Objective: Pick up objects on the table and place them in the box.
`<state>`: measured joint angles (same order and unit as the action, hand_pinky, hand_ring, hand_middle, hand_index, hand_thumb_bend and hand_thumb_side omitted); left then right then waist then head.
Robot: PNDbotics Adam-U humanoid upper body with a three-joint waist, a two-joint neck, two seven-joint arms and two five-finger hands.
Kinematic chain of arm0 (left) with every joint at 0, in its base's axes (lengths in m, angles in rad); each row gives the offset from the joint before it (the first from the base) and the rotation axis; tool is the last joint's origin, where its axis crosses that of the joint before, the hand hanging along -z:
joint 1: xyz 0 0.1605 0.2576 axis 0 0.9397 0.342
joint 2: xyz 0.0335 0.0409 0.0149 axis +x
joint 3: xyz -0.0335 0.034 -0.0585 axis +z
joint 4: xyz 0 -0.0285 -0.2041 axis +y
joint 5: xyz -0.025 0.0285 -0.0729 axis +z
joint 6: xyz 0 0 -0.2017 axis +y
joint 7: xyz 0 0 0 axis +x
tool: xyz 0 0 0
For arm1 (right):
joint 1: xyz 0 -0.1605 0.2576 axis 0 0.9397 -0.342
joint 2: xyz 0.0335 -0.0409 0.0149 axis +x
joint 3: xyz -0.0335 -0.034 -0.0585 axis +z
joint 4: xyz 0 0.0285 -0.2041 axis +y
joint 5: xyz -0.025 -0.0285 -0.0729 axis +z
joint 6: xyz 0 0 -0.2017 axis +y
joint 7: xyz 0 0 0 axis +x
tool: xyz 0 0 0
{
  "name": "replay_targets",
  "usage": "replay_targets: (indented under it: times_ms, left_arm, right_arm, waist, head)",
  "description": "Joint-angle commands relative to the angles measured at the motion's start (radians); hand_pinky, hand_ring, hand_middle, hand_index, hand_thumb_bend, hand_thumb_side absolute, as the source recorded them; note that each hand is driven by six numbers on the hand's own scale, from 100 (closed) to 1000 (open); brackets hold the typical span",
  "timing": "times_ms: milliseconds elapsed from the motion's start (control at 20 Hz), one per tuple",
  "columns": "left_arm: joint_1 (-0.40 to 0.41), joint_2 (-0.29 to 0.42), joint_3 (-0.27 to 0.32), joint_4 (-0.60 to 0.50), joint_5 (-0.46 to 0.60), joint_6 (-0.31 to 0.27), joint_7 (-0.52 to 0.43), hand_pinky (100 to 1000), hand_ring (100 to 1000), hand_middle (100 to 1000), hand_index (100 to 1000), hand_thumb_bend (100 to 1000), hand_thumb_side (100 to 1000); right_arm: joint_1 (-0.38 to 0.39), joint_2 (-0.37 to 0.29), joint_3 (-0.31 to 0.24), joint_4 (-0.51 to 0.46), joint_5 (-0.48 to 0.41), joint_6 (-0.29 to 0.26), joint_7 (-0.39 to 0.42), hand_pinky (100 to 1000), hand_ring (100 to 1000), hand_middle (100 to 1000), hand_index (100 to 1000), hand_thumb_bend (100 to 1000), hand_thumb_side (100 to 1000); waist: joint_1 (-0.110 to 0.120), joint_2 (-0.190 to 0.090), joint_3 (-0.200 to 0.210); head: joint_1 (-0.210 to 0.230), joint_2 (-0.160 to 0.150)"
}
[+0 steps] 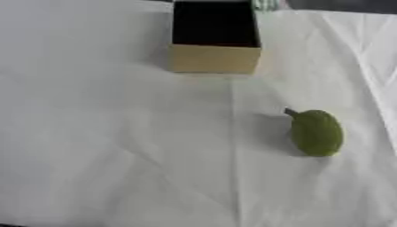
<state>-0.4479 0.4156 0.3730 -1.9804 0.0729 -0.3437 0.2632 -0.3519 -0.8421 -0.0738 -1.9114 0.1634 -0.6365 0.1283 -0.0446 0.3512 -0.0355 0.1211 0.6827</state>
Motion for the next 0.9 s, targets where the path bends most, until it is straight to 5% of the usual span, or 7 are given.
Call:
replay_targets:
  times_ms: [50,450,900]
  left_arm:
    - [0.002,0.049,0.011,-0.02,-0.009,0.002,0.005,526,559,603,720,212,386]
    - [0.055,0.078,0.02,-0.02,-0.021,0.0,0.003,514,555,603,719,190,390]
    - [0.071,0.063,0.025,-0.02,-0.014,-0.001,-0.005,512,553,602,719,185,397]
  right_arm:
    - [0.04,-0.121,0.017,0.024,0.048,-0.074,-0.012,846,1000,752,859,100,285]
    - [0.139,-0.22,0.062,0.033,0.141,-0.196,-0.074,856,1000,773,866,100,305]
    - [0.086,-0.259,0.192,0.032,0.108,-0.257,-0.005,886,1000,750,866,100,340]
  waist:
    - [-0.005,-0.027,-0.011]
    - [0.002,-0.027,-0.021]
    - [0.021,-0.027,-0.008]
  head:
    - [-0.007,-0.014]
    - [-0.017,-0.02]
    - [-0.036,-0.019]
